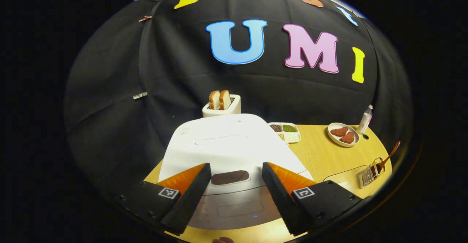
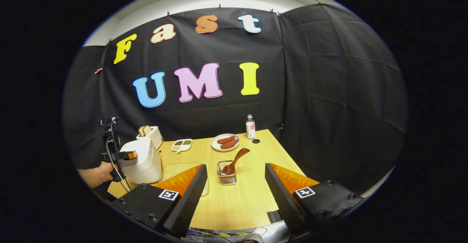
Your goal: Close the left gripper, press the button to open the rice cooker; take a wooden spoon from the chopstick holder with the right hand, scoop a spoonful of rice and pour it into the rice cooker, then put the wooden spoon back into the chopstick holder.
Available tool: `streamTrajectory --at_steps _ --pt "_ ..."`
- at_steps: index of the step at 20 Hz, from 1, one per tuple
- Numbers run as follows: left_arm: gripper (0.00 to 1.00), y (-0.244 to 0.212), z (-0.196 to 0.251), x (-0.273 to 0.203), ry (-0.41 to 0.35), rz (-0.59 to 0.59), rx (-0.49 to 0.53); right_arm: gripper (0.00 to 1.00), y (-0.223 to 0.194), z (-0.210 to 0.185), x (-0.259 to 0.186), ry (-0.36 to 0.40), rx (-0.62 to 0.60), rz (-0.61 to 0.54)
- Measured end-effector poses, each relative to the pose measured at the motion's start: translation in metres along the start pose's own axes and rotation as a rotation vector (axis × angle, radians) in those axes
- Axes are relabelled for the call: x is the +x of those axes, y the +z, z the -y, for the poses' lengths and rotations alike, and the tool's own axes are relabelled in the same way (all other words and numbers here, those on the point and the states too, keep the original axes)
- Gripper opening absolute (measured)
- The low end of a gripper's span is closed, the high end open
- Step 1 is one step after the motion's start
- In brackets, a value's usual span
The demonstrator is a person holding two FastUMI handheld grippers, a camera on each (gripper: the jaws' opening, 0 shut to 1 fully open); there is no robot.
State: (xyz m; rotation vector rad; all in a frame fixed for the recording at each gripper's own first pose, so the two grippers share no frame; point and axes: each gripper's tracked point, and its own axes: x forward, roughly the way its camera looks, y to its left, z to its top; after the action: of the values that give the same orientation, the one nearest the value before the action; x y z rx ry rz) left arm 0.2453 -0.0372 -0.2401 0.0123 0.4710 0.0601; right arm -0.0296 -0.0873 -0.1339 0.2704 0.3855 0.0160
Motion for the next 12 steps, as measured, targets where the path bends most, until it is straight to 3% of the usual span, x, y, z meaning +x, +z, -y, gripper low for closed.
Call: streamTrajectory --at_steps 6,12 --pt "0.96 0.021 -0.006 -0.015 -0.014 0.084 -0.036 0.98 0.007 0.003 -0.002 -0.003 -0.01 0.026" --pt "0.96 0.047 0.002 -0.051 -0.082 0.177 -0.055 0.99 0.018 -0.007 0.002 0.019 -0.048 0.061"
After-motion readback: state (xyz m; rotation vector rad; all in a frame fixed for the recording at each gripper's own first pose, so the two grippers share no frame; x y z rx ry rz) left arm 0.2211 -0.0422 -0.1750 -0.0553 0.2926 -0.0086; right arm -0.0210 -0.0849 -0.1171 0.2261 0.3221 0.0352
